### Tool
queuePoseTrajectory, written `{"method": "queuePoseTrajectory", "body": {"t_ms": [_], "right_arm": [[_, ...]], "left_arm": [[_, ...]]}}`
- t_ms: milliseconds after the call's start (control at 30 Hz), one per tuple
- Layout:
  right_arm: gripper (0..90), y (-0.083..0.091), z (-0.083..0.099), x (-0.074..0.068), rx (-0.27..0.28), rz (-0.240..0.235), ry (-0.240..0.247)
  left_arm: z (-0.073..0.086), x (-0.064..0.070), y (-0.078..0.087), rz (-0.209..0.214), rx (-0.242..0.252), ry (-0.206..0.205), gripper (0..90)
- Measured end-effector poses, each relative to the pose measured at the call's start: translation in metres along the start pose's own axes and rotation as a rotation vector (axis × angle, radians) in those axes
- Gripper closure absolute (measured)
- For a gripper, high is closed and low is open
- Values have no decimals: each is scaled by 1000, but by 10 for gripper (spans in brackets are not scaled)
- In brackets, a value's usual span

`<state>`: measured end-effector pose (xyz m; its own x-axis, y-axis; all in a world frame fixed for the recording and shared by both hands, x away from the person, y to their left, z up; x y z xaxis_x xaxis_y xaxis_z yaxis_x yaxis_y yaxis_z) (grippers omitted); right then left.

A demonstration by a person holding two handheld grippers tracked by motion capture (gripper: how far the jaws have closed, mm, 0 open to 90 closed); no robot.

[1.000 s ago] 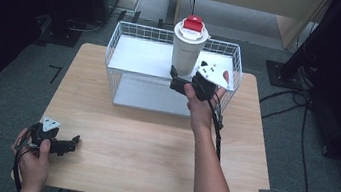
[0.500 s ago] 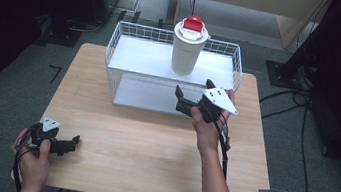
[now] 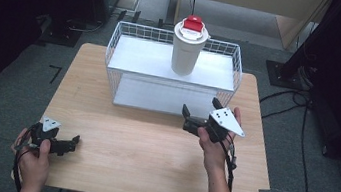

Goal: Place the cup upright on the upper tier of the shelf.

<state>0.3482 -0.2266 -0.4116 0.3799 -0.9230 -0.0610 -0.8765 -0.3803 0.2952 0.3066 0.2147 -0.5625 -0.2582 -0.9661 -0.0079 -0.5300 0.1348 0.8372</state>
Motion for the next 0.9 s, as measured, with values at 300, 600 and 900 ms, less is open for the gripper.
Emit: {"method": "queuePoseTrajectory", "body": {"t_ms": [300,600,900], "right_arm": [[0,16,29,22,-32,56,-37],[0,32,50,39,-62,91,-58],[0,50,77,64,-106,150,-77]], "left_arm": [[0,0,0,0,-1,-2,0],[0,0,0,0,-1,-2,0],[0,0,0,0,-1,-1,0]]}}
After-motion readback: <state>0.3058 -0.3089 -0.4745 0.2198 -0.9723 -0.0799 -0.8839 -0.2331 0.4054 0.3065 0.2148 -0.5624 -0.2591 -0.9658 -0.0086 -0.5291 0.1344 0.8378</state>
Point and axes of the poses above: each handheld gripper's, and its own axes: y roughly backward along the jaws, z roughly out of its underside, x roughly to its right, the point moved 6 cm from there along -y, roughly forward along the jaws, and after that the axes turned 10 degrees about -x, right-handed, at the moved point
